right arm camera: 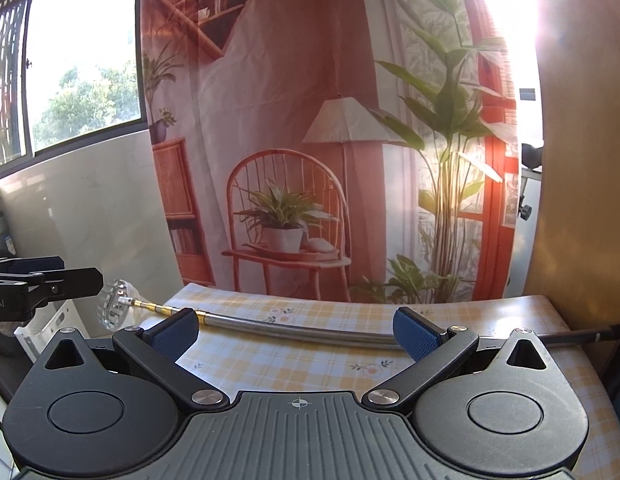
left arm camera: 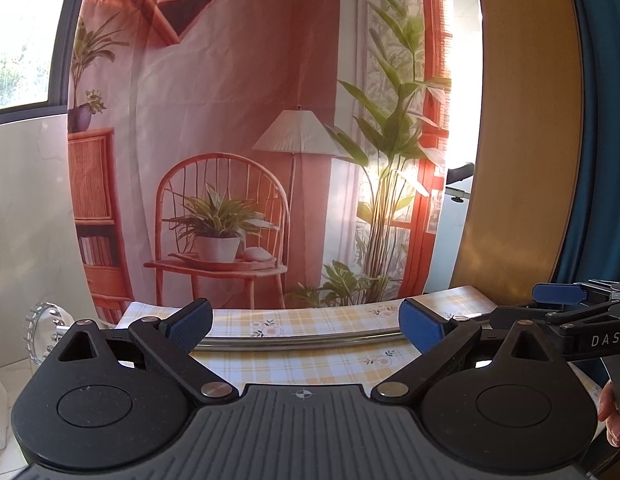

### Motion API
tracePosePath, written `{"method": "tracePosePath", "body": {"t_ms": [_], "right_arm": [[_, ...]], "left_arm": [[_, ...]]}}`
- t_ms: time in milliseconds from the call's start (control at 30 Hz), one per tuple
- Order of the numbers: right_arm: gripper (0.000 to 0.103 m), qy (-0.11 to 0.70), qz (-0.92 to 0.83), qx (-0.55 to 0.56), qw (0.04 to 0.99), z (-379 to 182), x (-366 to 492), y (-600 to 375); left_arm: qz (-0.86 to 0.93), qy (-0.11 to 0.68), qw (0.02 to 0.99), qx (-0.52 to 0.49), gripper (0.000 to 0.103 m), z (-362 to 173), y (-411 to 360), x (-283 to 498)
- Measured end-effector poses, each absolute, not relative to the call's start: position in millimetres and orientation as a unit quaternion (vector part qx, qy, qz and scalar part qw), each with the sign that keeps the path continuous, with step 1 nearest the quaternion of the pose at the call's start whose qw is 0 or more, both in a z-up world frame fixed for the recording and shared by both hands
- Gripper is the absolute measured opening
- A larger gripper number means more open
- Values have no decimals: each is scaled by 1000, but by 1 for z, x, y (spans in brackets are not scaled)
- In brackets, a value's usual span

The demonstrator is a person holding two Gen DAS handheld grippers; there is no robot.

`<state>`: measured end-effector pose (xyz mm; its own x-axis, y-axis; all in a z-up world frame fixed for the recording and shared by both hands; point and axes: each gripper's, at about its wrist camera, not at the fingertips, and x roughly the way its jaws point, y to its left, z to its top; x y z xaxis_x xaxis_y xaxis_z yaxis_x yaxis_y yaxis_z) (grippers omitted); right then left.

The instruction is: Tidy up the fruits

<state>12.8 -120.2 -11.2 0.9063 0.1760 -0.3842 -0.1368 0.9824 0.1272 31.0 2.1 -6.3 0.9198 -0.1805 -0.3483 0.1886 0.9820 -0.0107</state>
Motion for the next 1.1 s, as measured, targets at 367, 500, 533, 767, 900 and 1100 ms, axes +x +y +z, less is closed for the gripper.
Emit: {"method": "tracePosePath", "body": {"t_ms": [367, 500, 533, 767, 900, 1100], "right_arm": [[103, 200, 74, 62, 975, -13, 12, -124], [103, 200, 71, 64, 975, -14, 12, -123], [103, 200, 70, 64, 975, -14, 13, -124], [103, 202, 64, 71, 975, -14, 13, -125], [103, 202, 62, 74, 975, -14, 13, -126], [103, 201, 60, 75, 975, -13, 12, -127]], "left_arm": [[-83, 177, 980, 23, 100, -10, 4, 30], [-81, 177, 980, 25, 100, -9, 4, 31], [-80, 178, 980, 26, 100, -9, 4, 31], [-75, 178, 981, 30, 101, -9, 4, 31], [-75, 177, 981, 32, 101, -9, 4, 31], [-73, 174, 981, 38, 101, -8, 2, 30]]}}
